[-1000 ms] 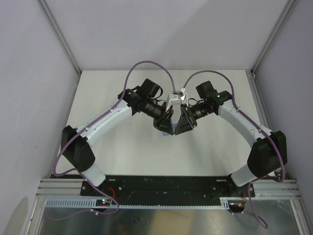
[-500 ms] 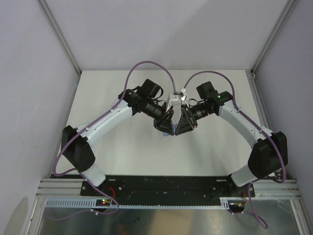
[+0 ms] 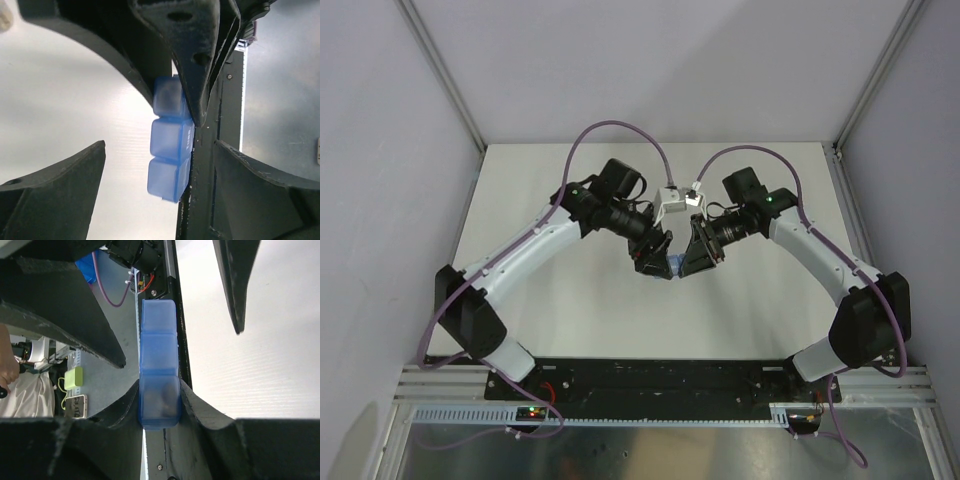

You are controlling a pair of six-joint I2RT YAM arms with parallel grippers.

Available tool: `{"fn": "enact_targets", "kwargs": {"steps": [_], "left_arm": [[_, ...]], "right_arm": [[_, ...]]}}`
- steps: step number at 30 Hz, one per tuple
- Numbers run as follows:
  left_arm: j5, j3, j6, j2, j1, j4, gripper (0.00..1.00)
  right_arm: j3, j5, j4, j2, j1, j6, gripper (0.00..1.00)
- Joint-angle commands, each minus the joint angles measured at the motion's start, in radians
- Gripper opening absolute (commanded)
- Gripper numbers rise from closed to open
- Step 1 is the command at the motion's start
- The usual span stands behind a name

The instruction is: Sort the pills into containers

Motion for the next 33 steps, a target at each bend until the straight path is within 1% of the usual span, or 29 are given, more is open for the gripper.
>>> {"fn": "enact_targets", "kwargs": {"steps": [1, 7, 13, 20, 26, 29, 33], "left_arm": [[-0.058, -0.021, 0.03, -0.087, 0.022, 0.011, 0.92], [-0.105, -0.073, 0.058, -0.146, 0.055, 0.011, 0.95], [-0.121, -0.125, 0.076, -0.215, 0.082, 0.012, 0.95], [-0.162, -0.166, 0.097, -0.301, 0.106, 0.011, 0.96], [-0.208, -0.21, 0.105, -0.35, 0.117, 0.011, 0.96], [-0.221, -0.225, 0.106, -0.369, 0.119, 0.011, 0.96], [-0.239, -0.24, 0.106, -0.386, 0.119, 0.012, 0.96]], "right_arm": [[0.001, -0.007, 0.022, -0.03, 0.001, 0.006, 0.0], [0.001, 0.013, 0.05, -0.023, -0.007, 0.053, 0.0], [-0.002, 0.042, 0.1, -0.016, -0.013, 0.112, 0.0], [-0.002, 0.096, 0.195, 0.017, -0.014, 0.238, 0.0], [0.006, 0.11, 0.302, 0.114, -0.014, 0.385, 0.01], [0.036, 0.094, 0.335, 0.188, -0.015, 0.433, 0.0], [0.079, 0.114, 0.394, 0.281, -0.013, 0.488, 0.0]]}}
